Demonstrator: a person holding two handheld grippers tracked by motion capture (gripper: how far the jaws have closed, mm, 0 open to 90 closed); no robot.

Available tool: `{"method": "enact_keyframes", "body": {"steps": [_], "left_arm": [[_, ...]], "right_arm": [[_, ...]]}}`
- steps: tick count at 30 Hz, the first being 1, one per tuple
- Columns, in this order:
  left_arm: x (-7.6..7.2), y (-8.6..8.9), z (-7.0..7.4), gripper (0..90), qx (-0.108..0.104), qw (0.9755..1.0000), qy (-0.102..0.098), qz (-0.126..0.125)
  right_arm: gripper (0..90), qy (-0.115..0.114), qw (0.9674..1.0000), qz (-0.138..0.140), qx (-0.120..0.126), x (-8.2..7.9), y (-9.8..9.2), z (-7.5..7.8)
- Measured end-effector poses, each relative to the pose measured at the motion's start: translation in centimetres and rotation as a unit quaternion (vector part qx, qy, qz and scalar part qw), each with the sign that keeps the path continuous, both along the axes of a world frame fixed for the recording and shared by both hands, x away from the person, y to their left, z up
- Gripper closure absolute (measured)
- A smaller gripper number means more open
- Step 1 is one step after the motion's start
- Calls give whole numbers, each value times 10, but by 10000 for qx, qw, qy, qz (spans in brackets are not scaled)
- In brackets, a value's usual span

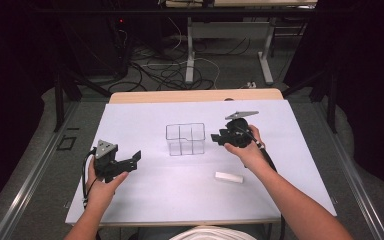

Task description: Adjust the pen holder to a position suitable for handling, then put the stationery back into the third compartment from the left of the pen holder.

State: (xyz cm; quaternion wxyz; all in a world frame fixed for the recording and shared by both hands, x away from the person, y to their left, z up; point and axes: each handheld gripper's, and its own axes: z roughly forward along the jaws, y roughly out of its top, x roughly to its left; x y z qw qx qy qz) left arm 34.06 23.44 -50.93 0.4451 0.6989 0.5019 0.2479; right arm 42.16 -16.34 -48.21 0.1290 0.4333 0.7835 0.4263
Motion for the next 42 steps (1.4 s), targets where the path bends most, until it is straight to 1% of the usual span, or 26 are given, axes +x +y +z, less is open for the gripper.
{"method": "enact_keyframes", "body": {"steps": [2,3,6,8,9,10,11,13,16,17,21,22,25,26,29,30,31,33,34,35,36,38,39,40,41,42], "left_arm": [[0,-1,0,102,58,10000,9,-18],[0,-1,0,103,73,10000,18,-40],[0,-1,0,103,87,9999,35,-69],[0,-2,0,103,53,10000,34,-67],[0,-2,-1,103,53,10000,34,-68],[0,-2,-1,103,47,10000,38,-68],[0,-2,-1,103,39,10000,43,-71],[0,-2,-1,103,27,10000,60,-71],[0,-2,-1,102,28,9999,84,-72],[1,-2,-1,102,1,10000,73,-51],[1,-3,-1,101,26,9999,74,-79],[0,-3,-1,101,29,9999,98,-86],[1,-3,-2,101,33,9999,102,-83],[1,-3,-2,101,36,9999,103,-81],[1,-3,-2,101,40,9999,96,-88],[1,-4,-2,101,37,9999,90,-91],[0,-4,-2,101,37,9999,110,-91],[0,-4,-2,101,34,9999,108,-95],[0,-4,-2,101,35,9999,104,-92],[0,-4,-1,101,36,9999,104,-92],[0,-4,-2,101,39,9999,104,-88],[0,-4,-2,101,52,9999,115,-86],[0,-4,-2,101,61,9999,119,-90],[0,-4,-2,101,66,9999,122,-90],[0,-4,-2,101,68,9999,120,-87],[0,-3,-2,101,75,9999,105,-87]], "right_arm": [[484,48,9998,142,95,-5,-3,0],[449,-47,9997,235,104,-9,-7,1],[401,-91,9995,267,155,-12,-10,2],[352,-260,9991,295,131,-16,-15,3],[346,-258,9992,294,97,-18,-16,3],[334,-252,9992,286,134,-19,-17,3],[296,-152,9993,256,211,-23,-21,2],[290,-144,9992,300,229,-24,-22,1],[219,-270,9988,404,52,-29,-27,-1],[203,-258,9986,460,-96,-29,-30,-3],[161,-255,9978,537,-297,-32,-33,-5],[159,-202,9969,619,-440,-32,-34,-6],[158,-144,9962,697,-505,-34,-35,-7],[156,-63,9950,780,-623,-35,-36,-6],[147,-91,9935,851,-753,-37,-35,-7],[141,3,9927,904,-803,-39,-35,-5],[139,-61,9896,1049,-982,-41,-35,-4],[145,-74,9889,1074,-1023,-42,-34,-4],[155,-128,9835,1246,-1305,-44,-33,-3],[172,-158,9805,1332,-1435,-45,-32,-3],[172,-158,9805,1332,-1435,-45,-32,-3],[234,-209,9718,1577,-1742,-47,-30,-3],[272,-171,9663,1737,-1892,-48,-28,-3],[272,-171,9663,1737,-1892,-48,-28,-3],[312,-144,9616,1870,-2006,-49,-27,-4],[335,-127,9592,1941,-2049,-48,-26,-4]]}}
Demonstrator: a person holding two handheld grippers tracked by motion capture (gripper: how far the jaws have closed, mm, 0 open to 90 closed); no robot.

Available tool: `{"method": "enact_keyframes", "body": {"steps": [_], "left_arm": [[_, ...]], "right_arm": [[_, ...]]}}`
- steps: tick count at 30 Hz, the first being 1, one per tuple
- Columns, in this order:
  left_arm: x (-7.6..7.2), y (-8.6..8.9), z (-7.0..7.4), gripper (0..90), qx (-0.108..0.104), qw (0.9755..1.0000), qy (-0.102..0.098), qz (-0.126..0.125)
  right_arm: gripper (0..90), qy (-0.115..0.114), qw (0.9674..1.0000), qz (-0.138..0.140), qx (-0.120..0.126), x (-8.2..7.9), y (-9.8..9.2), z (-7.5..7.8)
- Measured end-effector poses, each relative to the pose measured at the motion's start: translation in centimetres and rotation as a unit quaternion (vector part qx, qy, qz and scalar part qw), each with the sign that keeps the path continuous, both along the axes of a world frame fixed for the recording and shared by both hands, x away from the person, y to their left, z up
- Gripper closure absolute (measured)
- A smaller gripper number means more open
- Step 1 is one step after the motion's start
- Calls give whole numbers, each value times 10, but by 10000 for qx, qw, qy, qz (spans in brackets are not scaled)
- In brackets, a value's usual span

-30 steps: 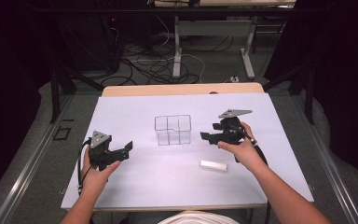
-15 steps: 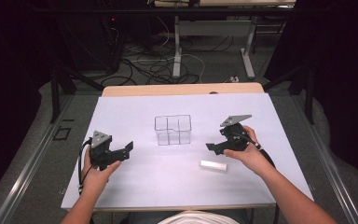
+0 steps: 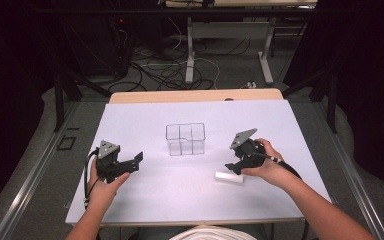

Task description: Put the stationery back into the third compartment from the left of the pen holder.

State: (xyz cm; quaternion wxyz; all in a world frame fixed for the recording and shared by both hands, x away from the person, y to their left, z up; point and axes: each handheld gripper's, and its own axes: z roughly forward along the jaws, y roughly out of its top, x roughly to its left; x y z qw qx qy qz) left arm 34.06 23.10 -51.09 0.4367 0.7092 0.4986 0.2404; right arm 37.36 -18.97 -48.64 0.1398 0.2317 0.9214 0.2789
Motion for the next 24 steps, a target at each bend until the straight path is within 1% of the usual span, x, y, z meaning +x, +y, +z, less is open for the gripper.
{"method": "enact_keyframes", "body": {"steps": [1,2,4,5,6,7,8,9,10,11,13,14,16,17,19,20,22,23,24], "left_arm": [[0,0,0,101,-3,10000,8,-2],[0,0,0,101,-7,10000,0,5],[0,-1,0,101,5,10000,16,-7],[0,-1,0,101,-4,10000,12,-2],[0,-2,0,102,-6,10000,12,-4],[0,-2,0,102,7,10000,1,-7],[0,-2,0,101,13,10000,1,-12],[0,-2,0,101,17,10000,1,-11],[-1,-2,0,101,13,10000,16,-11],[-1,-2,0,102,17,10000,16,-17],[-1,-2,0,102,34,10000,17,-26],[-1,-2,0,102,33,10000,19,-27],[-1,-2,0,102,35,10000,24,-28],[-1,-2,0,102,40,10000,25,-30],[0,-2,-1,102,41,10000,30,-43],[0,-2,-1,102,40,10000,31,-42],[0,-3,-1,102,46,10000,30,-49],[0,-3,-1,102,43,10000,25,-51],[0,-3,-1,102,52,10000,35,-56]], "right_arm": [[335,0,10000,0,0,0,0,0],[363,64,10000,13,-62,0,1,-1],[371,146,9996,174,-156,0,2,-2],[381,150,9994,236,-224,0,3,-3],[404,110,9985,393,-369,-1,5,-4],[404,110,9985,393,-369,-1,5,-4],[407,162,9978,514,-388,-1,6,-4],[407,343,9963,638,-453,-3,9,-6],[407,343,9963,638,-453,-3,9,-6],[411,471,9942,731,-626,-4,12,-9],[413,489,9936,767,-668,-4,12,-11],[413,479,9922,852,-769,-5,14,-12],[444,526,9907,911,-861,-5,16,-14],[467,572,9890,960,-973,-5,17,-15],[476,604,9886,980,-970,-5,17,-17],[487,679,9883,953,-983,-6,18,-18],[507,711,9867,1021,-1045,-5,18,-20],[517,792,9867,974,-1033,-7,18,-22],[527,825,9854,1030,-1072,-6,18,-23]]}}
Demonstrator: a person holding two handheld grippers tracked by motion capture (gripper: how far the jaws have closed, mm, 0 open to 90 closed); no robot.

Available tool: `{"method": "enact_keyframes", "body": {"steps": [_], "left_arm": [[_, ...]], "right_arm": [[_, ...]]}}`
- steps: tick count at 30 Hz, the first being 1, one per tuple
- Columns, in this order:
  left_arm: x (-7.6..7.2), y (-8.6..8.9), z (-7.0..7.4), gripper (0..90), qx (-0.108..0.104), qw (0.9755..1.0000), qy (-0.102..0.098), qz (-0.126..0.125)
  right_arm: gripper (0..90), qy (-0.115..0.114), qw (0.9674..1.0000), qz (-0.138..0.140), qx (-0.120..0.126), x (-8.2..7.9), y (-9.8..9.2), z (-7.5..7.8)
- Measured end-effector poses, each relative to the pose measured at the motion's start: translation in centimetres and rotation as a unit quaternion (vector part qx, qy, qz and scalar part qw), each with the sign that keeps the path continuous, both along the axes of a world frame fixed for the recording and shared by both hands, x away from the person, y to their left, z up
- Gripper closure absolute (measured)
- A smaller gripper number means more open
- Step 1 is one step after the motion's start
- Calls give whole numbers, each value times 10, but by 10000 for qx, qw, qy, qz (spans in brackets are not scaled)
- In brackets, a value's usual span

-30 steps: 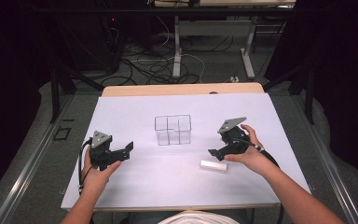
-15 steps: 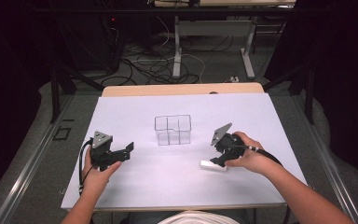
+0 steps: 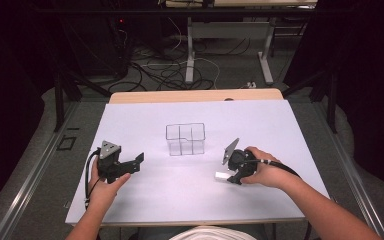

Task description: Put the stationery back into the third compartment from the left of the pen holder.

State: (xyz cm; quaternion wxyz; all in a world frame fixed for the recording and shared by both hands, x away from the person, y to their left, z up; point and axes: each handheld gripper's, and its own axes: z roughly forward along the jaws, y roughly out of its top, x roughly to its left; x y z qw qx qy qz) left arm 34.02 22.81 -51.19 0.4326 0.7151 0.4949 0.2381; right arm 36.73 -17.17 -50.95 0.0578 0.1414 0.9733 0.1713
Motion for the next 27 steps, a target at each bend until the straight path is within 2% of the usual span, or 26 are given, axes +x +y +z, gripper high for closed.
{"method": "enact_keyframes", "body": {"steps": [5,13,19,20,23,27], "left_arm": [[0,0,0,102,2,10000,10,-3],[0,-1,-1,102,11,10000,26,-8],[1,-1,-1,102,43,10000,26,-14],[1,-1,-1,102,41,10000,33,-17],[0,-1,-1,102,46,10000,36,-22],[0,-2,-1,102,47,10000,37,-32]], "right_arm": [[572,115,9995,92,-264,0,-1,-9],[595,124,9987,151,-472,2,-2,-17],[624,105,9987,176,-465,3,-4,-18],[659,169,9987,134,-464,3,-4,-18],[662,94,9983,247,-515,3,-3,-18],[663,75,9981,267,-547,1,-2,-18]]}}
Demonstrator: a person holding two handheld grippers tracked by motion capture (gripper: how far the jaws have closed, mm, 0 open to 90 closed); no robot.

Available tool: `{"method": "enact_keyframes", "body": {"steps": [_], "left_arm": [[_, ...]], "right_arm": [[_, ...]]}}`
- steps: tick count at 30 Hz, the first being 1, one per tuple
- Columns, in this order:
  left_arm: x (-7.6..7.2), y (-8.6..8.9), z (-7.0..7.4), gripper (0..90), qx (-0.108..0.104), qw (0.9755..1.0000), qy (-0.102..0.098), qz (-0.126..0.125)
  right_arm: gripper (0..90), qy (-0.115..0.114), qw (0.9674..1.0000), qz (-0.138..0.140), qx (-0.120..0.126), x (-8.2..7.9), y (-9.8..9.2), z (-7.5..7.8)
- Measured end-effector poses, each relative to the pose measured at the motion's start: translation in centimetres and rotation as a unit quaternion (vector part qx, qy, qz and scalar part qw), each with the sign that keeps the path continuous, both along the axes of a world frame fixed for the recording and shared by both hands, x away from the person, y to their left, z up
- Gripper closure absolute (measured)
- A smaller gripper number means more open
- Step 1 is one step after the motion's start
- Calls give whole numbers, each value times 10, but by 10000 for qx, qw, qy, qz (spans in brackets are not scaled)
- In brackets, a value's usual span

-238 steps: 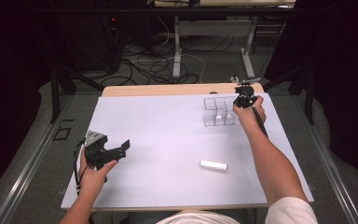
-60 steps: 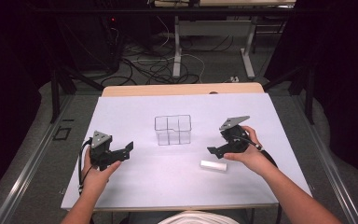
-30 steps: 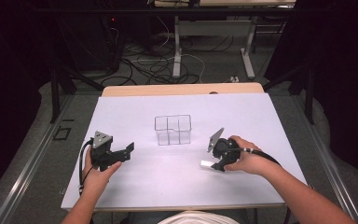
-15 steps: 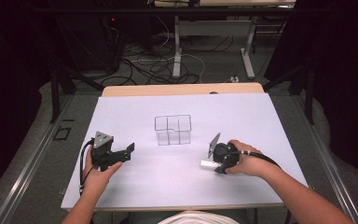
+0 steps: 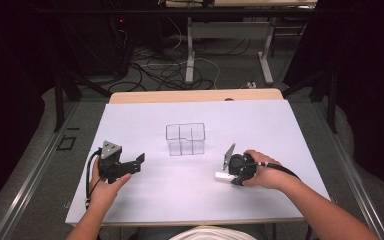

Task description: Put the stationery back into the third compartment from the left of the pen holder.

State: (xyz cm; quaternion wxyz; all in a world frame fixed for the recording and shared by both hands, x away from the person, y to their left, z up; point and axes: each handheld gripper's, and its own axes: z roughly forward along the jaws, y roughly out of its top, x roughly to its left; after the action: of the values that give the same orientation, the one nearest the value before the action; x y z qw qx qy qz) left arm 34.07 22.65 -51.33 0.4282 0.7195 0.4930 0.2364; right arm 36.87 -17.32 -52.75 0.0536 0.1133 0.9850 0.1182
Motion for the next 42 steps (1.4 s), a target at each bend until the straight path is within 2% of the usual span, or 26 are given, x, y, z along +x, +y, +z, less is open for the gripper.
{"method": "enact_keyframes", "body": {"steps": [1,8,10,15,19,21,23,27,28,30,32,34,37,38,39,40,41,42], "left_arm": [[0,0,0,102,4,10000,0,-6],[0,-1,0,102,4,10000,5,-3],[0,-1,0,102,12,10000,12,-7],[1,-2,-1,102,17,10000,14,-30],[1,-2,-1,102,27,10000,23,-32],[1,-2,-1,102,23,10000,15,-27],[1,-2,-1,102,26,10000,20,-23],[1,-3,-1,102,-24,10000,19,-16],[1,-3,-1,102,-45,10000,38,-17],[2,-3,0,101,-67,10000,44,-28],[2,-3,0,101,-83,9999,50,-40],[2,-4,1,101,-87,9999,42,-51],[2,-5,5,102,-92,10000,-8,-28],[2,-5,7,103,-94,9999,-39,-39],[2,-5,8,103,-117,9999,-42,-40],[2,-6,9,103,-145,9999,-30,-62],[2,-6,10,104,-148,9999,-8,-87],[2,-6,10,104,-161,9998,1,-101]], "right_arm": [[664,-32,10000,64,-29,0,0,0],[665,-25,10000,0,-53,-1,1,1],[666,-60,9999,87,-58,-1,1,1],[668,-116,9999,-39,-7,-3,2,3],[669,-314,9994,0,107,-4,2,7],[670,-530,9984,15,210,-5,2,11],[670,-573,9981,57,232,-4,2,13],[670,-906,9955,74,273,-6,4,19],[670,-1210,9922,147,261,-8,6,22],[670,-1298,9910,205,257,-8,6,23],[669,-1632,9858,297,251,-11,8,26],[670,-1961,9791,513,141,-13,10,28],[670,-2459,9663,762,47,-20,14,32],[670,-2676,9587,954,101,-21,15,32],[670,-2851,9526,1062,100,-23,16,34],[670,-2929,9486,1200,54,-24,17,36],[670,-3074,9431,1266,39,-26,18,38],[670,-3154,9396,1329,34,-27,19,39]]}}
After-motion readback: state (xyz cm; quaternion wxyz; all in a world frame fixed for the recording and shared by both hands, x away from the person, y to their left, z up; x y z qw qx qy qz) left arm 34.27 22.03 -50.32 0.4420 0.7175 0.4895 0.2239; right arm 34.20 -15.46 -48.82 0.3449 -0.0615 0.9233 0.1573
